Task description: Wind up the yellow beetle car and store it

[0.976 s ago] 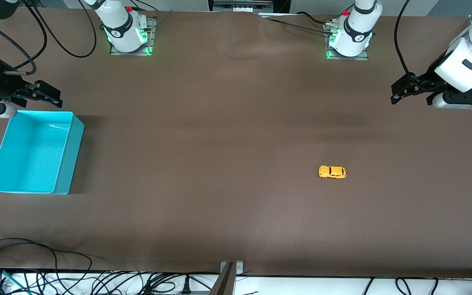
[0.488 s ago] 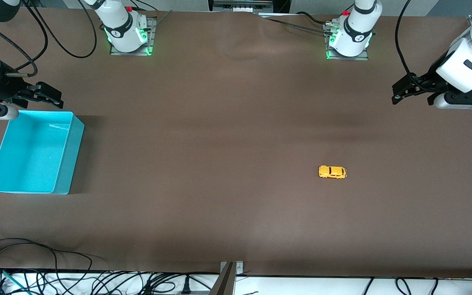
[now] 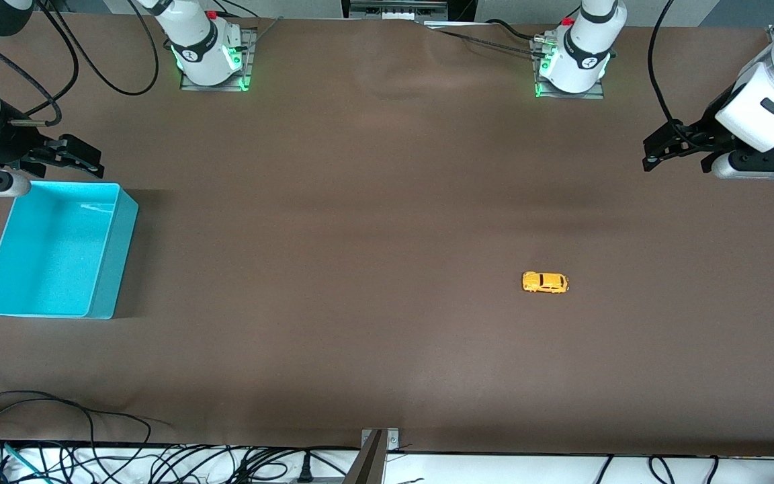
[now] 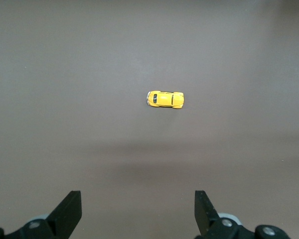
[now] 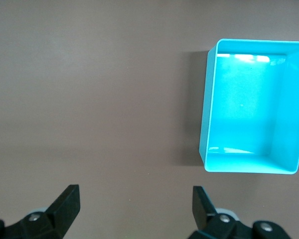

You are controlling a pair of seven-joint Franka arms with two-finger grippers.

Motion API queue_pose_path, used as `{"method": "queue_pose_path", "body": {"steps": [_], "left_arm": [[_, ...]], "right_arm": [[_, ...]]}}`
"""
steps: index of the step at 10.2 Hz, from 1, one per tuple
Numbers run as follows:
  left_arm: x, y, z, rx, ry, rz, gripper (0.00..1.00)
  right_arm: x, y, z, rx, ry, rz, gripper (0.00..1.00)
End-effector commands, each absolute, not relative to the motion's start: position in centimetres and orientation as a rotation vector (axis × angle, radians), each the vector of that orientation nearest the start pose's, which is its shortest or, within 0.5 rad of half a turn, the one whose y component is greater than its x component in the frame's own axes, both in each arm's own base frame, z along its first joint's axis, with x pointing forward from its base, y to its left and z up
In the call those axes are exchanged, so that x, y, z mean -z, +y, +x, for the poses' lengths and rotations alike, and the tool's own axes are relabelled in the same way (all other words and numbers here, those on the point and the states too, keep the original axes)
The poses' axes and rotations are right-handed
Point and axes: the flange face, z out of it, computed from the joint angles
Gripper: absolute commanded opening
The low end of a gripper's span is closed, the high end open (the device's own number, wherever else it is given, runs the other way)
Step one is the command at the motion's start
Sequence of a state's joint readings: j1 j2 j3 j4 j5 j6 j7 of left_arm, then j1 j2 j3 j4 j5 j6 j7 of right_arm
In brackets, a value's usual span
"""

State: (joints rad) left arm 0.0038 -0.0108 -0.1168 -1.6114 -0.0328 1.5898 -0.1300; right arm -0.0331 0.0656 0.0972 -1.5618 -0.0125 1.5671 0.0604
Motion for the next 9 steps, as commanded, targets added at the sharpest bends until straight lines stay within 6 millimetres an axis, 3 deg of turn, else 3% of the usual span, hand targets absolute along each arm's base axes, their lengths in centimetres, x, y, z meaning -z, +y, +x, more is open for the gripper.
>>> {"method": "queue_pose_path", "body": {"steps": [1,9], "left_arm": [[-62.0,-6.22,54.95,-0.04,-0.012,-3.19,1.0],[-61.93,-5.94,54.9,-0.052,-0.019,-3.187,1.0]], "right_arm": [[-59.64,3.38,57.13,-0.097,-0.008,-3.163,1.0],[-59.37,3.23,57.27,-0.098,-0.005,-3.154,1.0]]}}
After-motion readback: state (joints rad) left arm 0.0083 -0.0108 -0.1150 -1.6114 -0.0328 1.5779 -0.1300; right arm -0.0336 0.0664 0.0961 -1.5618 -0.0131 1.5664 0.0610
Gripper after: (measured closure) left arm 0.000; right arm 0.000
